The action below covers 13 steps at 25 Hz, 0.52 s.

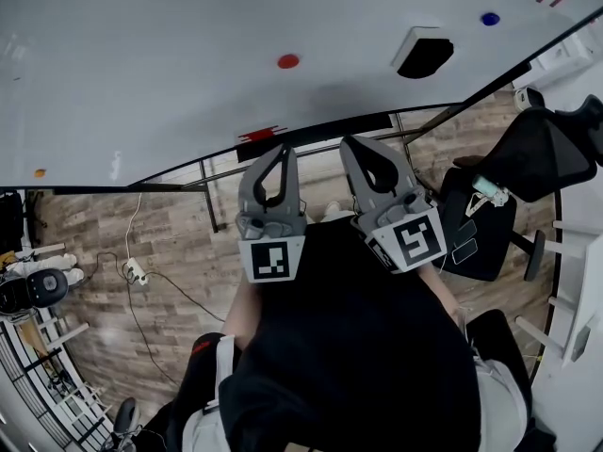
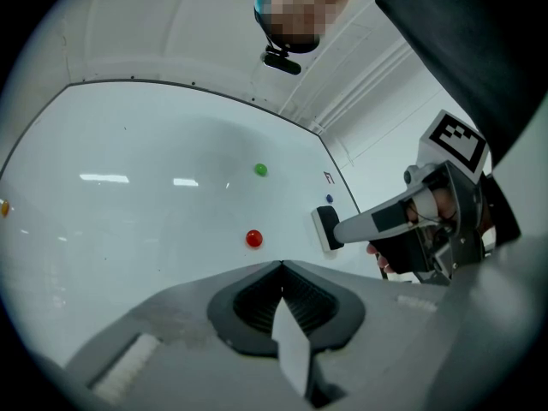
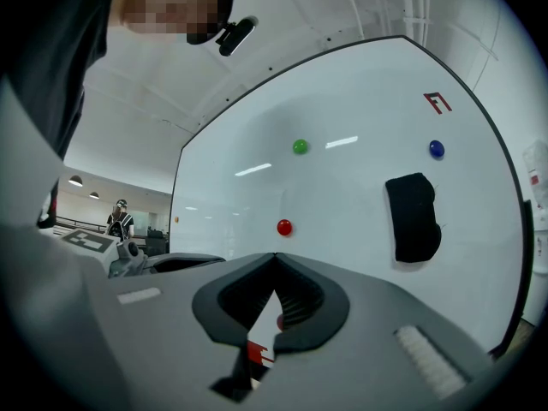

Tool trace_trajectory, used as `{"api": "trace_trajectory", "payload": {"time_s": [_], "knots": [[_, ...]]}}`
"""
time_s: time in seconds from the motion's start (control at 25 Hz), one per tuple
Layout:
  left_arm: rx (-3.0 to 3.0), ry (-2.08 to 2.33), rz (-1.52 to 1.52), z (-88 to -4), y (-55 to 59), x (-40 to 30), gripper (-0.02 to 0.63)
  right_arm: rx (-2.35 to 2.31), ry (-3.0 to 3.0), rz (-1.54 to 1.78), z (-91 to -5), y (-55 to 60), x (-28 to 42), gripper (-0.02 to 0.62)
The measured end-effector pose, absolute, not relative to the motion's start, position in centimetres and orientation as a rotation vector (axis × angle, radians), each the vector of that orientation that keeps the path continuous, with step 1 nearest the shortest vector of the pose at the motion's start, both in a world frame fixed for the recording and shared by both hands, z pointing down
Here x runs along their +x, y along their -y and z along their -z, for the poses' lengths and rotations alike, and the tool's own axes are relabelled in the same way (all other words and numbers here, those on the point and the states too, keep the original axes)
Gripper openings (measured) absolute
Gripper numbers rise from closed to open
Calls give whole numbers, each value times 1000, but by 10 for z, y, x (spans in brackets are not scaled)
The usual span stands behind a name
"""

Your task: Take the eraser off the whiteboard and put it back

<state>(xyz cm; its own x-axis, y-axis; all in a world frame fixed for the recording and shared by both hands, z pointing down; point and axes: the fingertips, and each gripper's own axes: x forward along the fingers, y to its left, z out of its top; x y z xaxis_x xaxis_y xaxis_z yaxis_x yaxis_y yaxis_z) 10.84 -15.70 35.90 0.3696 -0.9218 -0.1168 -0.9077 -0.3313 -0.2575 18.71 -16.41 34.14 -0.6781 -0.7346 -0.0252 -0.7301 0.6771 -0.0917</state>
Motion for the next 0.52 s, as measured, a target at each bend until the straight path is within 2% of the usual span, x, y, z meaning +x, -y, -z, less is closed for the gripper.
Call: {"api": "trace_trajectory", "payload": {"time_s": [0.52], "knots": [[-2354, -1609, 85, -359, 157, 102, 2, -1193, -2856, 107, -343, 163, 172, 0]]}}
